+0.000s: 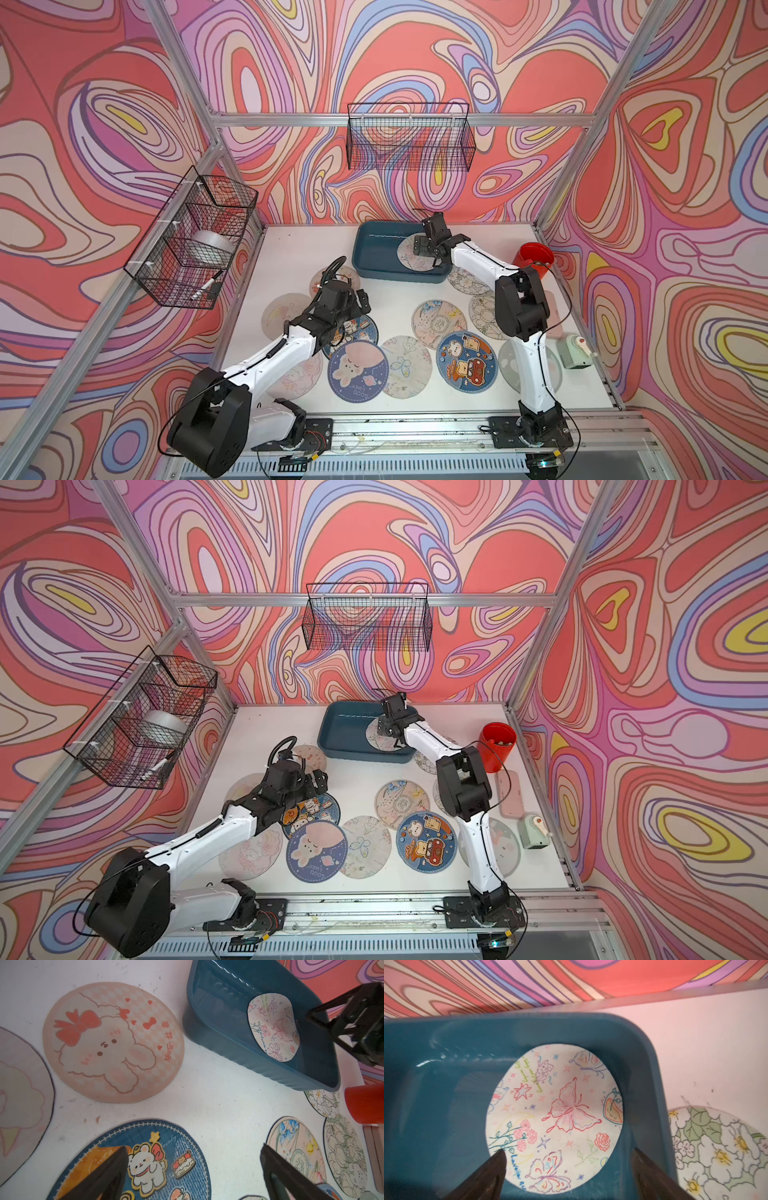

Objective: Put the coasters into the storage box
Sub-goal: Place the coaster in the storage box, then pick up the coaster from the coaster.

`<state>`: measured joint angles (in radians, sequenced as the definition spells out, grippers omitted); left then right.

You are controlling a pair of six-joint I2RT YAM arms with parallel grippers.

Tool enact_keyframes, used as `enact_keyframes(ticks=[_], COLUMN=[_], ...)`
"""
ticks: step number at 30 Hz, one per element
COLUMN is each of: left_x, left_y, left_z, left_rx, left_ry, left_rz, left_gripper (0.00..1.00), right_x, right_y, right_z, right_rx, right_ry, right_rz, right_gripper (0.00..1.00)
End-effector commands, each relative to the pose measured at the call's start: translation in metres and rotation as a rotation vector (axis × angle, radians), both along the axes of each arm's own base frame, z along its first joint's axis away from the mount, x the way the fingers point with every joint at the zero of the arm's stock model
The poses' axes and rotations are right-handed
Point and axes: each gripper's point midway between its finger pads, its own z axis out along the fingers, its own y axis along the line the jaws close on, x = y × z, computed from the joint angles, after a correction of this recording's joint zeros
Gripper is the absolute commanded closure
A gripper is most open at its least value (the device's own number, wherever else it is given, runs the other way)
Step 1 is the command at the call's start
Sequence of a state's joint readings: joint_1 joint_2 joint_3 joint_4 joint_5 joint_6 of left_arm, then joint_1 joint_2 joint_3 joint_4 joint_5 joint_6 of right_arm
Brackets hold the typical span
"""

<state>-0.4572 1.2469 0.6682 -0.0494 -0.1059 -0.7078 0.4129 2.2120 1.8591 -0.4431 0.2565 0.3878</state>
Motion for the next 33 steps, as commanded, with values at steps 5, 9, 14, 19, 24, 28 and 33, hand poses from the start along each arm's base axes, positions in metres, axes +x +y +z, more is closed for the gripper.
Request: enact_keyframes(ticks=[5, 9, 14, 19, 24, 28, 33], left_x=[-0.006, -0.015, -0.031, -0.048, -0.065, -0.076, -0.085], left_y=[0.012, 0.019, 0.028, 0.032, 0.035, 0.038, 0.037], left_z=[0.002, -0.004, -0.016, -0.031, -0.046, -0.057, -0.063], left_rx=[0.024, 0.043, 0.066, 0.064, 0.055, 0.017, -0.055], left_ry=[0.034, 0.075, 0.157, 0.242, 0.314, 0.329, 0.332], left_rz=[0.059, 0.082, 0.110, 0.121, 0.132, 0.165, 0.190], left_gripper=[0.00, 0.00, 0.00, 0.00, 0.00, 0.00, 0.01], right_x=[-0.022, -0.051, -0.091, -0.135, -0.167, -0.186, -0.213], right_y=[0.034, 0.070, 0.107, 0.141, 0.155, 0.160, 0.166], right_z=[0.042, 0.041, 0.036, 0.039, 0.027, 0.008, -0.013], right_rx=[0.111, 0.133, 0.188, 0.273, 0.335, 0.345, 0.365], right_ry=[-0.060, -0.033, 0.009, 0.040, 0.124, 0.201, 0.292], right_rz=[0.147, 0.277, 0.420, 0.578, 0.657, 0.686, 0.730], right_gripper=[0.07, 0.07, 0.09, 0.11, 0.14, 0.20, 0.28])
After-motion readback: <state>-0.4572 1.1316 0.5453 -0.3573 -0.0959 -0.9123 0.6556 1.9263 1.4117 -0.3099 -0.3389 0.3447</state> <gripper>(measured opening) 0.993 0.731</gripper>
